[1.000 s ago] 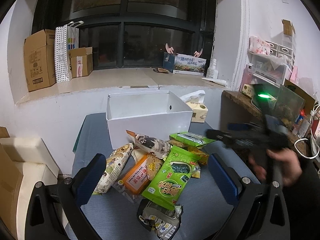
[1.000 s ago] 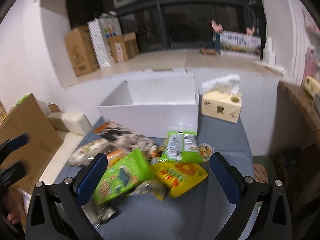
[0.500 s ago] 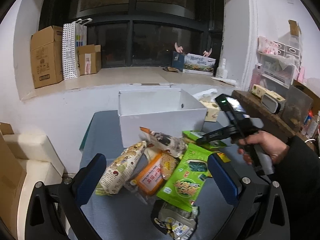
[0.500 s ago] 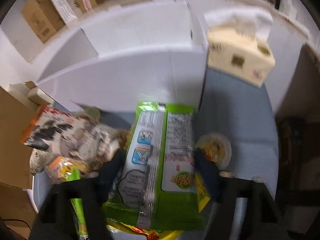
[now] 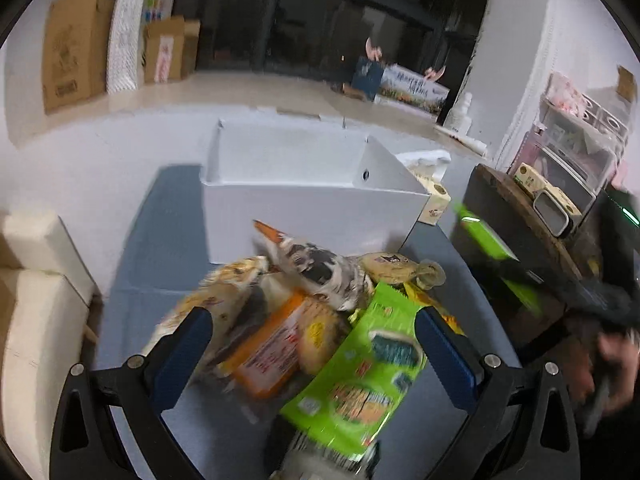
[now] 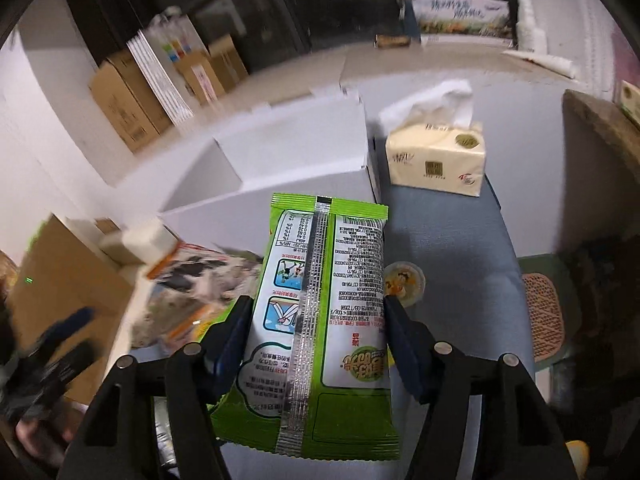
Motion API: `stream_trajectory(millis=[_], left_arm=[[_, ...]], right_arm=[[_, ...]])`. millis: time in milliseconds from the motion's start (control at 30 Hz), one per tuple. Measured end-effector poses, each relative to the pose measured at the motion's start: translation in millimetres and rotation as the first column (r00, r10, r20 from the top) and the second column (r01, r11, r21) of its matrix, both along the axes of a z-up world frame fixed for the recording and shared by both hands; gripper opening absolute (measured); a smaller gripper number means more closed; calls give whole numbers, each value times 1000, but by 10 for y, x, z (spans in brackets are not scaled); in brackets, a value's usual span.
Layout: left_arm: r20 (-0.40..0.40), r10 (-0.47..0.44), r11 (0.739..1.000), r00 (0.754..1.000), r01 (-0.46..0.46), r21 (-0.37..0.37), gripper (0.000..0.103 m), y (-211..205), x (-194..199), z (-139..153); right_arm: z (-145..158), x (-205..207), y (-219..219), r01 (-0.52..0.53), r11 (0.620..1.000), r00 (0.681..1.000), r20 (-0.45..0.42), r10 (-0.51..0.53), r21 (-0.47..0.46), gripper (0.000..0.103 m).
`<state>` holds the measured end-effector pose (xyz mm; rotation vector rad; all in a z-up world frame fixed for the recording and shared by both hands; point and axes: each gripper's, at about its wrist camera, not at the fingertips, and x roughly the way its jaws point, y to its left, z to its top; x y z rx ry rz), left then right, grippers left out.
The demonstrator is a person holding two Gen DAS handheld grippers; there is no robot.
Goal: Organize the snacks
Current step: 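Grasp the green seaweed pack with the right tool while the left grasps the bread bag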
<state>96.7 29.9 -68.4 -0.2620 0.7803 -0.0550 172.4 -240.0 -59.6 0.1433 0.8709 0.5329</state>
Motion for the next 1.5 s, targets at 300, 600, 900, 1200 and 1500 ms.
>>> stream_trajectory(millis=[300,600,900,1200,1500], left_arm=[[-174,83,992,981,-99,-83,102,-15,829,-424],[-152,9,993,988,-26,-113,39,-106,934,-488],[127,-5,998,992,13,-66,34,29,336,247],[255,60,998,965,-58,-15,34,458,824,866],[179,72,986,981,-97,134,39,542,1767,631]], right_arm=[[137,-475,-198,15,995,996,85,-24,102,69],[78,-554,-110,-21,996,995,97,13,87,69],[125,-532,42,-39,995,991,131,27,90,69],[566,93,568,-99,994,970,226,86,49,69],[507,1568,1043,-40,999,990,134,43,-24,70]])
